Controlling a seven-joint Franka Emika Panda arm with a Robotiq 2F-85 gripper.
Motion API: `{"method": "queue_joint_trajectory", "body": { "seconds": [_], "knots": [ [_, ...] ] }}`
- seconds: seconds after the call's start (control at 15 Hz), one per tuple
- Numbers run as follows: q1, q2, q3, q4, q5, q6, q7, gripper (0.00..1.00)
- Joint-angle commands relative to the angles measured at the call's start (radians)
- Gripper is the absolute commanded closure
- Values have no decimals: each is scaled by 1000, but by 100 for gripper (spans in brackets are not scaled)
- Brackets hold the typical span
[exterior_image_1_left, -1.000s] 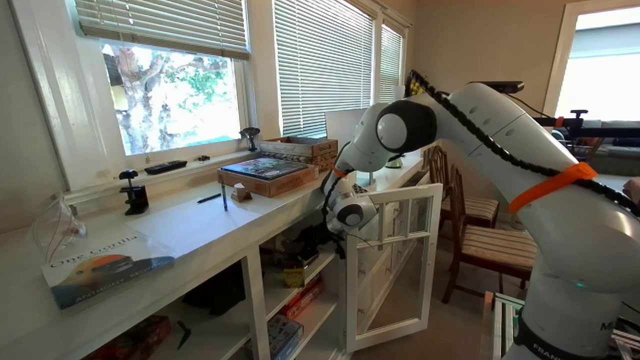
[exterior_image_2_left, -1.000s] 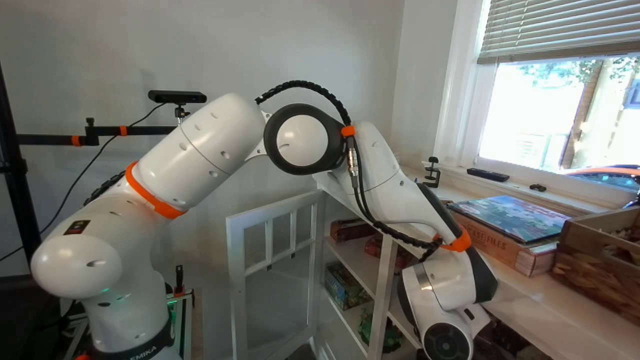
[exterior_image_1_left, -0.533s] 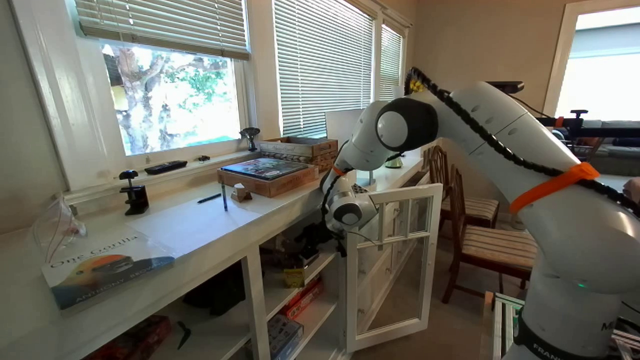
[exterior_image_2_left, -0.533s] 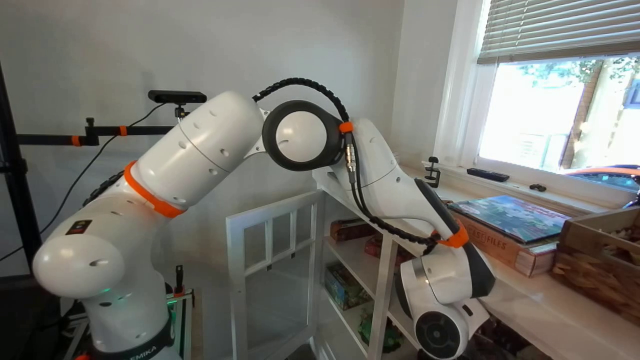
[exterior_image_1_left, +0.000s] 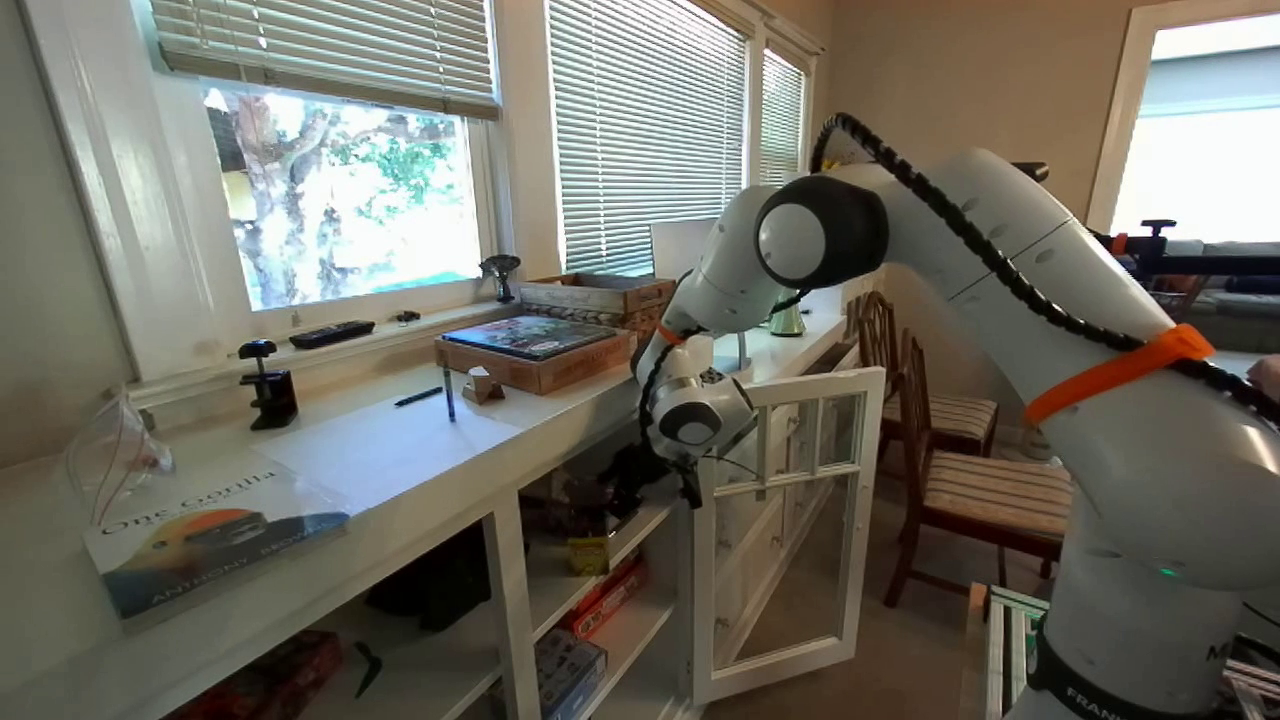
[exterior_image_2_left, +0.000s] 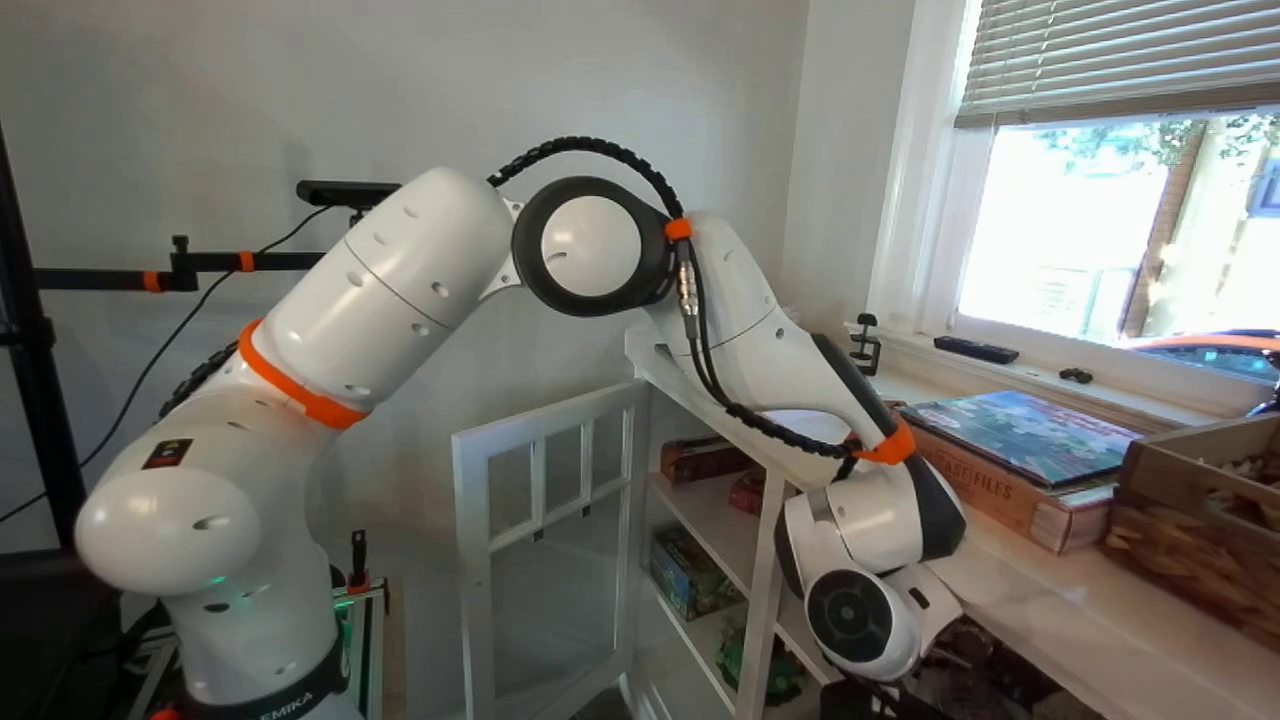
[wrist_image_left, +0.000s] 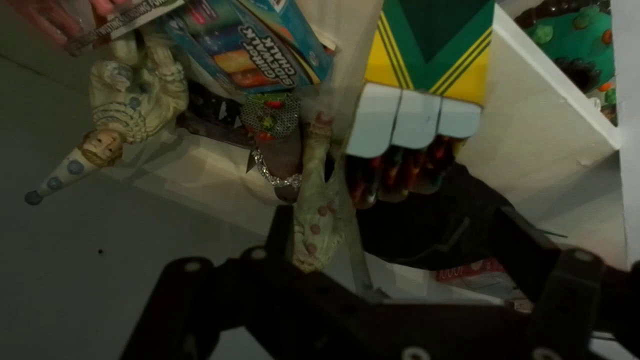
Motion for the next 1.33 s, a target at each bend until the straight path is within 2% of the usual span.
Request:
{"method": "queue_joint_trajectory", "body": {
  "seconds": [0.0,0.2,0.4,0.93,1.27],
  "knots": [
    [40,-58,-13,-48,25,83,4,0],
    [51,-71,-13,-39,117,180,-41,0],
    [64,-79,-8,-40,134,274,0,0],
    [51,-86,59,-108,-29,399,257,0],
    [31,-82,84,-161,-174,379,467,0]
  ]
}}
